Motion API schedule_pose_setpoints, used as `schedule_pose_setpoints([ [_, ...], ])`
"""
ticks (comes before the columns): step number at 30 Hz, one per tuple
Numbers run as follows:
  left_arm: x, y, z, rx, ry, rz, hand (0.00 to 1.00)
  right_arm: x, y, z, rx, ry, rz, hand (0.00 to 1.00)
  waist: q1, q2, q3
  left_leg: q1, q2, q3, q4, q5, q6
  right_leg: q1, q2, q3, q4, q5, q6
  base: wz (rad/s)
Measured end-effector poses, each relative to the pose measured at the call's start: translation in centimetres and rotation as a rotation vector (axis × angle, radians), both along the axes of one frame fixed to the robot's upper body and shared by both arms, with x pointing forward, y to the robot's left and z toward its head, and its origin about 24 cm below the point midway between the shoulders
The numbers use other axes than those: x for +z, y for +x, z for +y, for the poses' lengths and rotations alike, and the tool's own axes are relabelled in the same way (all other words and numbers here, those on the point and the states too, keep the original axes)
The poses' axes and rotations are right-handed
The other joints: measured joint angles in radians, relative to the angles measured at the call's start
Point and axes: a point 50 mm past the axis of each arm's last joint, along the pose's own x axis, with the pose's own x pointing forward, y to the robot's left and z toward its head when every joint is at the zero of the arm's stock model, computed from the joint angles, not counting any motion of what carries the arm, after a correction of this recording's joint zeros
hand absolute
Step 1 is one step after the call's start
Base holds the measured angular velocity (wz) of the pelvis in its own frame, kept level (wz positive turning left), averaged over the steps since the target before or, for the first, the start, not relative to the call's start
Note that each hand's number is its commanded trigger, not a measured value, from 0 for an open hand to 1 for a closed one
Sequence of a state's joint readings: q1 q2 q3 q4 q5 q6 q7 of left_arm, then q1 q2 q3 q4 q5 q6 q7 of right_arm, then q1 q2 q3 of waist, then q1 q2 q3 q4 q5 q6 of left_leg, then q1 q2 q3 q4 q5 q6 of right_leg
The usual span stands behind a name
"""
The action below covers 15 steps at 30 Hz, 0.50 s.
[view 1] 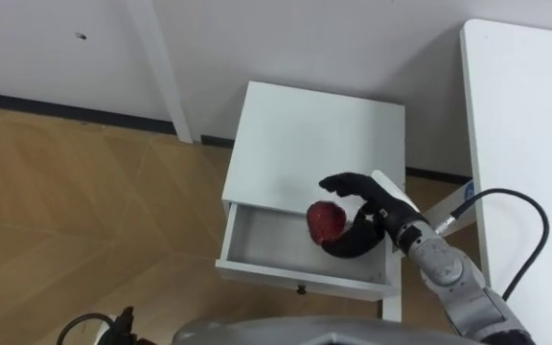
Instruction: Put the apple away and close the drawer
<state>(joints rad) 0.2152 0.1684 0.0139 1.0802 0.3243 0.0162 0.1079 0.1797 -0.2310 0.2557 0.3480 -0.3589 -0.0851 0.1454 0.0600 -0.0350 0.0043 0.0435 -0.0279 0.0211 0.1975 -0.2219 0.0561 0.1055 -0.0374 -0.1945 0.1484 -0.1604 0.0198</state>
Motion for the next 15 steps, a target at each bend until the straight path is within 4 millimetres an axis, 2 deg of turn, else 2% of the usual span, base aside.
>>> schedule_pose_setpoints([
  [15,0.00,-0.05,0.00,0.000,0.000,0.001,0.00,0.00,0.00,0.00,0.000,0.000,0.000,0.00,0.000,0.000,0.0003,0.000,0.000,0.000,0.001,0.000,0.000,0.001,-0.001,0.000,0.000,0.000,0.000,0.00],
])
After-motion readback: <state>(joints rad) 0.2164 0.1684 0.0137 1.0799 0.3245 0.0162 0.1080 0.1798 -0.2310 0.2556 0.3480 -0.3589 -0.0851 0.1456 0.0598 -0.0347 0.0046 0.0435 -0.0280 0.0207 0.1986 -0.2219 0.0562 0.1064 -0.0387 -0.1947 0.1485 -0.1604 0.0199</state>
